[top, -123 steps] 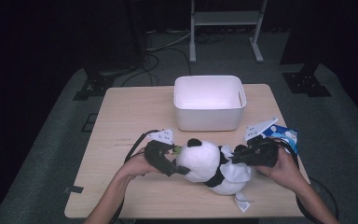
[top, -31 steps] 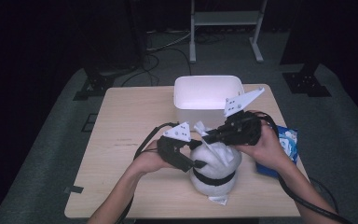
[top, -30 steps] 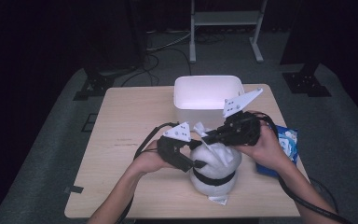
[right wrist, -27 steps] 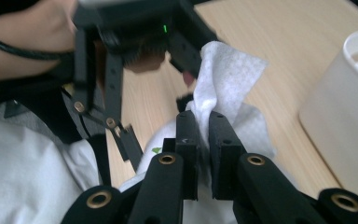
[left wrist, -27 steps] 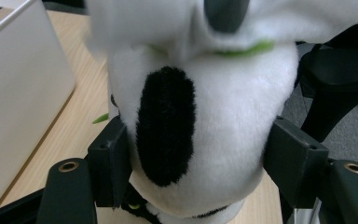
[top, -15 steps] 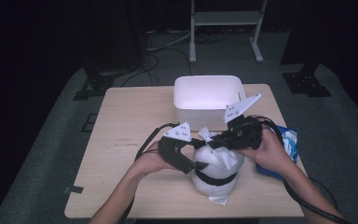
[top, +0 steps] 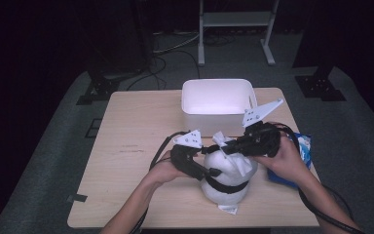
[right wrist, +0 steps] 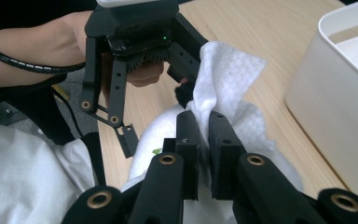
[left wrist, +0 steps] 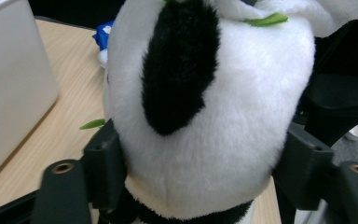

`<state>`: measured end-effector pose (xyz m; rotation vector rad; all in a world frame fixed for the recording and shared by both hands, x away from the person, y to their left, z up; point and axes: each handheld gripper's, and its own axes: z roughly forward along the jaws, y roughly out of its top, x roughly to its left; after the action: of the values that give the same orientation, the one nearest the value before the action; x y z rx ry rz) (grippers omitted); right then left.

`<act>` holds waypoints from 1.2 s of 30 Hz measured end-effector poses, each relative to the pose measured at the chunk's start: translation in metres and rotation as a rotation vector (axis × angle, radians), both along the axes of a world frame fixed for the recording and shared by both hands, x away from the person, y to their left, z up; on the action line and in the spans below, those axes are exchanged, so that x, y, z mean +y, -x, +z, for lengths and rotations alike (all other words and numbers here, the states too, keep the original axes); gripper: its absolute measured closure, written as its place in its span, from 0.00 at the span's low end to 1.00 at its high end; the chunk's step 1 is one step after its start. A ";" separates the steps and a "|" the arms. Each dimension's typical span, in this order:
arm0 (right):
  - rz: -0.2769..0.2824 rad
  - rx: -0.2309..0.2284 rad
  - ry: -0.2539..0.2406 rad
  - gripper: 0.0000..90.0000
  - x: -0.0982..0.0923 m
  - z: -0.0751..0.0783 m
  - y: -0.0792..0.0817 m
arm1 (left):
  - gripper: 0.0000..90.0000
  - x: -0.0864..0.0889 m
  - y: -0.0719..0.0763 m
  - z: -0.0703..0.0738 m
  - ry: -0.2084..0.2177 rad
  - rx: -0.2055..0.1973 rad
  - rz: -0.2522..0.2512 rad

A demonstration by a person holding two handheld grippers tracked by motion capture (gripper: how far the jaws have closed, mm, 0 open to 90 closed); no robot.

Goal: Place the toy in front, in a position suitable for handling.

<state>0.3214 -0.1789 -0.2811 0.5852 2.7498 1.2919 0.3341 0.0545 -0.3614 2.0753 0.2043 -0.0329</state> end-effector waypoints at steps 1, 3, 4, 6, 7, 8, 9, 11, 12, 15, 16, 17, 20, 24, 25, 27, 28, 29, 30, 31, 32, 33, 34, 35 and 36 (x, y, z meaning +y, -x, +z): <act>0.001 -0.004 -0.009 0.93 0.000 0.001 0.000 | 0.33 0.001 0.000 0.002 -0.007 -0.002 -0.002; 0.009 -0.006 -0.022 0.93 0.002 0.003 0.000 | 0.34 0.004 0.001 0.006 -0.017 -0.004 0.000; 0.012 -0.011 -0.027 0.93 0.003 0.004 0.001 | 0.34 0.005 0.001 0.009 -0.028 -0.010 0.000; 0.019 -0.015 -0.038 0.93 0.005 0.005 0.001 | 0.35 0.010 0.002 0.014 -0.047 -0.031 0.002; 0.019 -0.013 -0.046 0.93 0.006 0.005 0.001 | 0.35 0.013 0.004 0.018 -0.062 -0.039 0.003; 0.028 -0.007 -0.059 0.93 0.007 0.005 0.001 | 0.35 0.015 0.005 0.021 -0.075 -0.050 0.002; 0.033 -0.006 -0.067 0.93 0.008 0.005 0.001 | 0.35 0.018 0.006 0.024 -0.086 -0.058 0.005; 0.041 -0.005 -0.072 0.93 0.010 0.006 0.001 | 0.36 0.020 0.008 0.029 -0.132 -0.080 -0.003; 0.048 -0.005 -0.069 0.93 0.013 0.007 0.002 | 0.36 0.020 0.009 0.031 -0.150 -0.086 -0.005; 0.057 -0.028 -0.054 0.93 0.020 0.012 0.005 | 0.36 0.016 0.011 0.033 -0.177 -0.090 -0.014; 0.059 -0.033 -0.048 0.93 0.022 0.013 0.005 | 0.36 0.013 0.012 0.033 -0.181 -0.092 -0.019; 0.062 -0.042 -0.045 0.93 0.024 0.014 0.005 | 0.36 0.012 0.012 0.032 -0.179 -0.091 -0.022; 0.057 -0.055 -0.040 0.93 0.025 0.015 0.005 | 0.35 0.010 0.009 0.028 -0.152 -0.071 -0.019; 0.041 -0.050 -0.021 0.93 0.020 0.011 0.004 | 0.32 0.007 0.006 0.025 -0.139 -0.056 -0.011; 0.037 -0.047 0.000 0.93 0.019 0.009 0.004 | 0.29 0.006 0.005 0.024 -0.133 -0.048 -0.005; 0.026 -0.049 0.013 0.93 0.015 0.007 0.005 | 0.24 0.005 0.004 0.021 -0.122 -0.038 0.000; 0.023 -0.048 0.017 0.93 0.013 0.006 0.006 | 0.21 0.004 0.004 0.020 -0.112 -0.035 0.003; 0.014 -0.047 0.019 0.93 0.010 0.005 0.006 | 0.20 0.004 0.005 0.019 -0.104 -0.033 0.005; 0.008 -0.038 0.014 0.93 0.007 0.004 0.007 | 0.18 0.003 0.005 0.018 -0.095 -0.027 0.008; 0.002 -0.034 0.011 0.93 0.003 0.003 0.007 | 0.17 0.003 0.005 0.017 -0.093 -0.026 0.011; -0.005 -0.030 0.011 0.93 -0.001 0.002 0.008 | 0.16 0.003 0.005 0.016 -0.092 -0.027 0.015; -0.011 -0.022 0.006 0.93 -0.005 0.002 0.008 | 0.16 0.003 0.004 0.015 -0.092 -0.022 0.018; -0.018 -0.018 0.000 0.93 -0.009 0.001 0.008 | 0.15 0.003 0.004 0.014 -0.095 -0.021 0.020; -0.024 -0.011 -0.005 0.93 -0.013 0.000 0.008 | 0.13 0.003 0.004 0.012 -0.100 -0.023 0.029; -0.029 -0.007 -0.008 0.93 -0.017 -0.001 0.008 | 0.12 0.003 0.003 0.009 -0.114 -0.027 0.027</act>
<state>0.3132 -0.1961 -0.2821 0.6181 2.7211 1.2965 0.3308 0.0575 -0.3519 2.1851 0.2222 0.0241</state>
